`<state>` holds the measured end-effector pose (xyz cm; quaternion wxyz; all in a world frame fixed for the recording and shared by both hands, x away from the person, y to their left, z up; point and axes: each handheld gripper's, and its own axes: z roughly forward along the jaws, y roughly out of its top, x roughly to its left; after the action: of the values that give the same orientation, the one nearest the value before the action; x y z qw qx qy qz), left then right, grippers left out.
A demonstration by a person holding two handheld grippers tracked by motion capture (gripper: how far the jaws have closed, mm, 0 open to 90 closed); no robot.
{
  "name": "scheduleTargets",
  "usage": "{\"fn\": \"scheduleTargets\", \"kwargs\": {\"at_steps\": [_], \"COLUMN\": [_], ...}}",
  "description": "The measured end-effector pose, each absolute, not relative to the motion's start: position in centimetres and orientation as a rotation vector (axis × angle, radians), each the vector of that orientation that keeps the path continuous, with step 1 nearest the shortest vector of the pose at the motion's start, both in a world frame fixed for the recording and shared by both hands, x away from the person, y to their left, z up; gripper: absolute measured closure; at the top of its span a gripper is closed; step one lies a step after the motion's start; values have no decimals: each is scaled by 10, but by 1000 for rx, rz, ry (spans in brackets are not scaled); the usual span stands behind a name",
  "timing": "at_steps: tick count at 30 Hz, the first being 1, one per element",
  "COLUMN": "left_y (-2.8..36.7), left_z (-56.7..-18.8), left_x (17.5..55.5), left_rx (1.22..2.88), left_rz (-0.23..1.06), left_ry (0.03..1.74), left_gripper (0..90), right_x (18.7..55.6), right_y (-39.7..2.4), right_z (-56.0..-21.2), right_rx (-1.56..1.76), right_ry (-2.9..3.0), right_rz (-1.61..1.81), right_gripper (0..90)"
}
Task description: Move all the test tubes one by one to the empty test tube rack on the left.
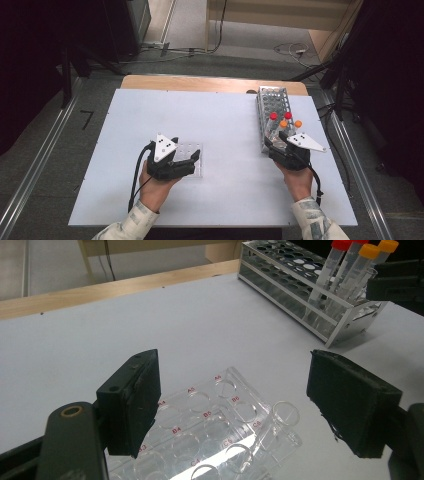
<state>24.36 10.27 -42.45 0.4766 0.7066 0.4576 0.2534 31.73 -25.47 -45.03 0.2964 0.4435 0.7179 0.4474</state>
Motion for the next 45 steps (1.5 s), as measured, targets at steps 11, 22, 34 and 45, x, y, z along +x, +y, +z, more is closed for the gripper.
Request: {"fn": "scheduleTargets", "kwargs": {"at_steps": [11,22,34,45], "left_y": [102,101,100,100], "left_z": [-426,-427,-428,-428], "left_x": [244,244,244,243], "left_rx": [1728,1733,1733,1736], "left_rz": [619,609,611,608], "left_ry": [1121,1117,1116,1113], "left_gripper": [220,225,226,227], "right_x": [326,328,331,329], "right_y": [-255,-255,-255,-256], "right_z": [-460,-463,-466,-464], "right_rx": [1197,1217,1233,1223], "right_ry": [1896,1884,1892,1871], "right_rz": [1190,1185,1177,1184], "right_gripper": [586,660,700,726]}}
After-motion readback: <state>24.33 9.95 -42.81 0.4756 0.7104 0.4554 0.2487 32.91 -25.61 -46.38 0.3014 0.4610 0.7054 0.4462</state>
